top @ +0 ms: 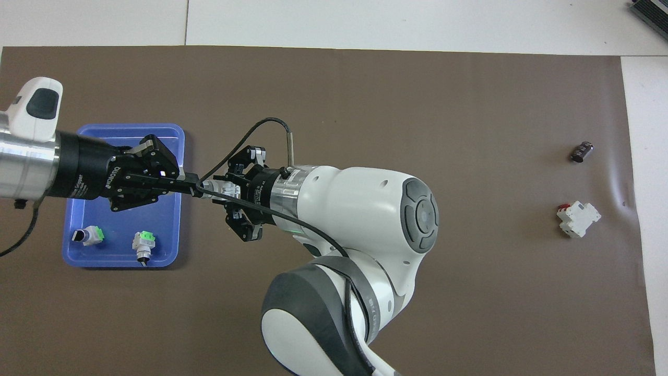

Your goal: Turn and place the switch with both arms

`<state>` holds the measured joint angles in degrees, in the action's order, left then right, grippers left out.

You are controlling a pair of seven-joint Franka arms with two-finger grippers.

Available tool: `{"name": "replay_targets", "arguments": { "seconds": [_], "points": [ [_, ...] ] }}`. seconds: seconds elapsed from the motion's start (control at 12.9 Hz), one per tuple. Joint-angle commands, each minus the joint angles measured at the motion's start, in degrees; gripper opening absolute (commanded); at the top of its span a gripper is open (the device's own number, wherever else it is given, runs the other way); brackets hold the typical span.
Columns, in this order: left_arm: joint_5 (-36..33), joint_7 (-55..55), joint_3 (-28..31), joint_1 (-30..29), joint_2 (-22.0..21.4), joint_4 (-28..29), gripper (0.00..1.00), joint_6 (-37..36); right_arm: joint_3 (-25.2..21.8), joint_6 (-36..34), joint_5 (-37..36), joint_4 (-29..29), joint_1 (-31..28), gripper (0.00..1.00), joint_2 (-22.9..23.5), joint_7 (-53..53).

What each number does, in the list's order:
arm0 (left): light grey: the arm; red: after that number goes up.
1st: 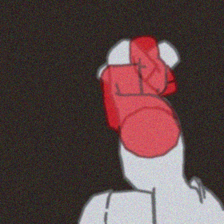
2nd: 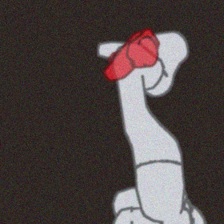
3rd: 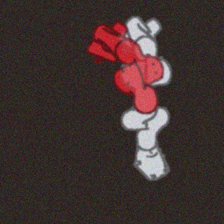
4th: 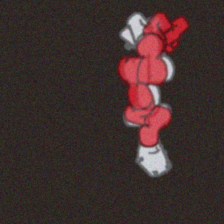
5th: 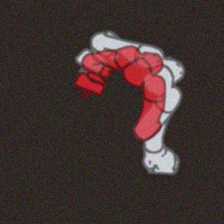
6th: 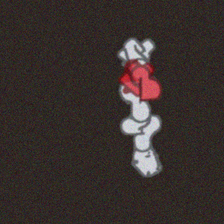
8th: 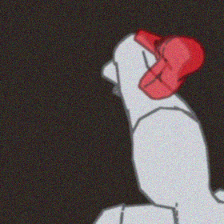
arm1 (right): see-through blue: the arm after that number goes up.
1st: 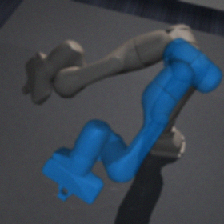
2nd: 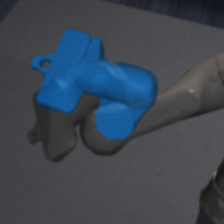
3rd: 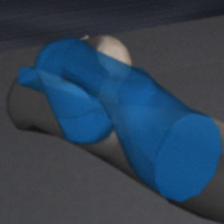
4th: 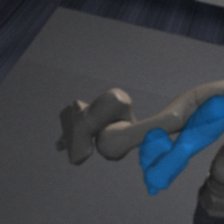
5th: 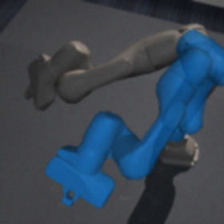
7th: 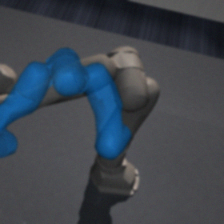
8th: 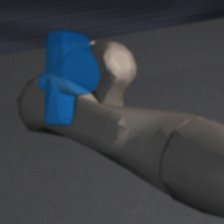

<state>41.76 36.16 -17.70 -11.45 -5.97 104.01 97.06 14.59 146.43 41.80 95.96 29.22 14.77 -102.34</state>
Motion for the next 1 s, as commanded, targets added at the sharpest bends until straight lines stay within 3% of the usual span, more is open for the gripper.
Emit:
{"name": "replay_targets", "arguments": {
  "seconds": [0.0,0.39,0.93],
  "points": [
    [-1.4,10.6,0.5,-0.8,-2.0,1.1,0.00,-3.6,0.0,-0.2,-0.3,1.2,-1.1,0.00,-1.0,0.2],
    [-1.5,26.4,0.1,-0.6,-3.0,1.2,0.00,-4.1,0.0,-0.9,-0.3,1.2,-1.2,0.00,-1.1,0.2],
    [-1.5,27.6,0.1,-0.6,-3.0,1.1,0.00,-3.0,0.0,-0.9,-0.3,1.2,-1.2,0.00,-1.1,0.2]
  ]
}}
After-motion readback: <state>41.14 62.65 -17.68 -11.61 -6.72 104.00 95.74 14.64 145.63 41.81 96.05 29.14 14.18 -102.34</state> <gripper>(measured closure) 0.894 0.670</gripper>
